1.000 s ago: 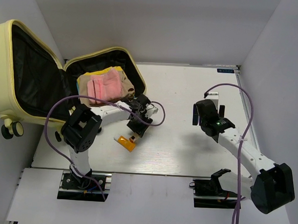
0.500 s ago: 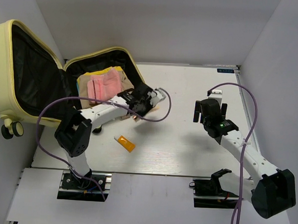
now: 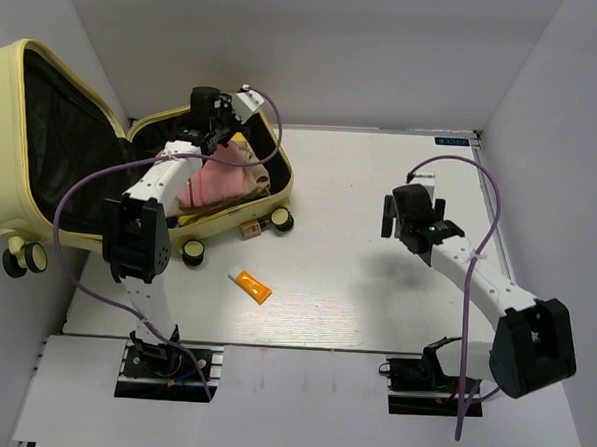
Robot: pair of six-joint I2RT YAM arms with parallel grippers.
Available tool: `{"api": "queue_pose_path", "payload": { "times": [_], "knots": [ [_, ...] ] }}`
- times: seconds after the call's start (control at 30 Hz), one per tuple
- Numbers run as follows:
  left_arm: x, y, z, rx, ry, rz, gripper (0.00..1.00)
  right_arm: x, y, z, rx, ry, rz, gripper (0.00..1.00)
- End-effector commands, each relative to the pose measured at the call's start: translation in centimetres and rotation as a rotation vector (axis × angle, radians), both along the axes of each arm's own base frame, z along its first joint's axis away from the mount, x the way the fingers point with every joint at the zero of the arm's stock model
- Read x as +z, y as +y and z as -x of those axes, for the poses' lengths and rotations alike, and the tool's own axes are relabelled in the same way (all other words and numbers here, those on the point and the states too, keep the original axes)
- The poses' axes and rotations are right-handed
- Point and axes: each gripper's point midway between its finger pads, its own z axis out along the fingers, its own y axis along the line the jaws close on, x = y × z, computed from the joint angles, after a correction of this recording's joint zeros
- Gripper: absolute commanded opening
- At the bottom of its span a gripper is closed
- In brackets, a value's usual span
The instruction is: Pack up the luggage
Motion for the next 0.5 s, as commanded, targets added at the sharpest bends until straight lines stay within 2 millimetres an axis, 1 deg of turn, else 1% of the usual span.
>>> {"api": "queue_pose_path", "payload": {
  "times": [0.0,0.03,0.07,0.1,0.13,0.17,0.23,0.27,0.3,0.33,0.37,0.4,0.43,0.47],
  "knots": [
    [2.5,1.1,-3.6,-0.06,-0.18,-0.045,0.3,2.0,1.4,-2.1,0.005,0.002,-0.04,0.9],
    [1.8,1.7,-4.3,-0.045,-0.186,-0.051,0.35,1.5,1.5,-2.2,0.004,0.029,-0.038,0.9],
    [2.9,3.5,-5.3,-0.012,-0.22,-0.057,0.37,1.6,1.9,-2.3,0.013,0.044,-0.042,0.9],
    [2.6,3.8,-5.7,-0.009,-0.209,-0.064,0.41,1.6,1.9,-2.4,0.003,0.051,-0.048,0.9],
    [-0.3,4.3,-6.6,-0.005,-0.152,-0.077,0.49,1.1,2.2,-2.5,0.001,0.072,-0.045,0.9],
    [2.1,5.4,-7.6,0.029,-0.177,-0.082,0.77,1.3,2.5,-2.7,0.011,0.07,-0.06,0.9],
    [0.6,5.8,-8.1,0.049,-0.136,-0.109,0.9,1.1,2.8,-2.9,0.021,0.081,-0.065,0.9],
    [0.6,6.2,-8.2,0.07,-0.139,-0.12,0.94,1.3,3.0,-3.1,0.023,0.075,-0.071,0.9],
    [-0.2,6.2,-7.7,0.072,-0.123,-0.119,0.97,1.3,3.0,-3.1,0.028,0.078,-0.069,0.9],
    [0.3,6.2,-7.8,0.082,-0.152,-0.112,1.0,1.3,3.1,-3.2,0.028,0.082,-0.072,0.9],
    [2.2,6.3,-7.2,0.097,-0.188,-0.098,1.0,1.3,3.1,-3.0,0.032,0.084,-0.069,0.9],
    [1.5,6.6,-6.8,0.138,-0.174,-0.062,1.0,1.4,3.3,-3.0,0.04,0.083,-0.079,0.9],
    [2.2,6.5,-6.4,0.147,-0.173,-0.048,1.0,1.3,3.2,-2.9,0.043,0.086,-0.078,0.9],
    [4.3,6.6,-5.5,0.158,-0.191,-0.027,1.0,1.1,3.4,-2.7,0.054,0.091,-0.081,0.9]
  ]
}}
